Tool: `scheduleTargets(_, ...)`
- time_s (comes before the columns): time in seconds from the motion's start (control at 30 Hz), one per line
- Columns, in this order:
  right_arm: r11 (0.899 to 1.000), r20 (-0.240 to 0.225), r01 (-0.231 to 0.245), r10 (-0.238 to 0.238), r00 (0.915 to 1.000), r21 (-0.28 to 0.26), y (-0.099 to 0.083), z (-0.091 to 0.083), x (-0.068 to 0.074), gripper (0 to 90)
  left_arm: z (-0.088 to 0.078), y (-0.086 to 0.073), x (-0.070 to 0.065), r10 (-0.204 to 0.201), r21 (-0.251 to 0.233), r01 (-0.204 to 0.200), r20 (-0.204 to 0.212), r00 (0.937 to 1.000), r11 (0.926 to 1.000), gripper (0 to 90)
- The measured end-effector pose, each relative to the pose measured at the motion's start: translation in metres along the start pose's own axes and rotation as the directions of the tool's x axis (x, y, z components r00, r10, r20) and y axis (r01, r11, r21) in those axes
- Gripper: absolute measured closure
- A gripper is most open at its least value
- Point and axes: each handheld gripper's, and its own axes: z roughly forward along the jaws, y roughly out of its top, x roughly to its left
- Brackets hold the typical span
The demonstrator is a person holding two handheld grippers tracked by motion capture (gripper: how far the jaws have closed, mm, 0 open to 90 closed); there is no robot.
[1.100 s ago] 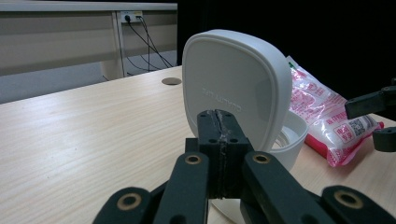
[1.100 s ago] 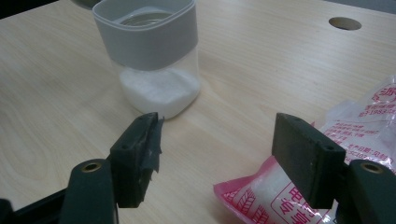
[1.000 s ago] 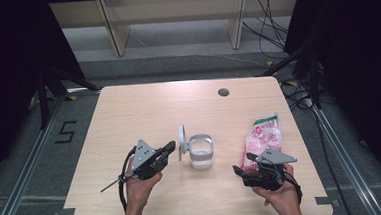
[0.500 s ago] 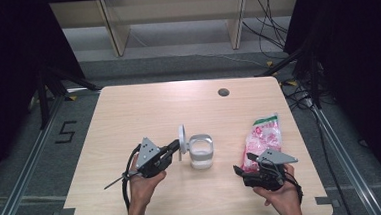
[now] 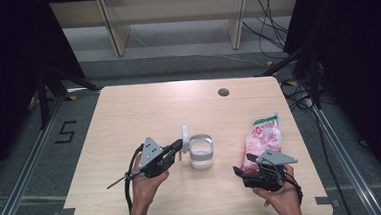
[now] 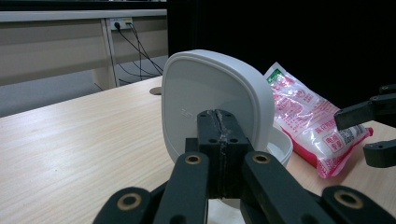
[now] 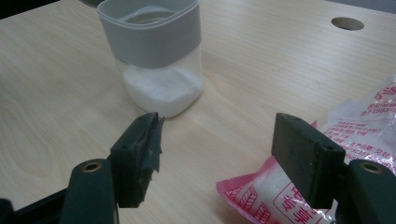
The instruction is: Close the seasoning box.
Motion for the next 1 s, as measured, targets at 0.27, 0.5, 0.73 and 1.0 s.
scheduleTargets(0.27, 1.0, 0.001, -0.007, 0.007, 1.0, 0.002, -0.001, 0.0, 0.001, 33.5, 0.004, 0.004, -0.005, 0.016, 0.01, -0.016, 0.006, 0.9999, 0.9998, 89.2)
scheduleTargets(0.5, 1.0, -0.001, 0.001, -0.001, 1.0, 0.001, -0.001, 0.0, 0.001, 33.6, 0.008, 0.005, -0.01, 0.025, 0.012, -0.025, 0.021, 0.9995, 0.9996, 89.2)
scheduleTargets(0.73, 1.0, -0.022, -0.006, 0.006, 0.9997, -0.002, -0.001, 0.002, 0.002, 33.7, 0.013, 0.005, -0.016, 0.038, 0.002, -0.038, 0.043, 0.9984, 0.9993, 88.6)
scheduleTargets(1.0, 1.0, -0.009, -0.005, 0.005, 0.9999, -0.001, -0.001, 0.0, 0.002, 33.7, 0.007, 0.004, -0.015, 0.025, 0.008, -0.025, 0.058, 0.998, 0.9996, 72.1)
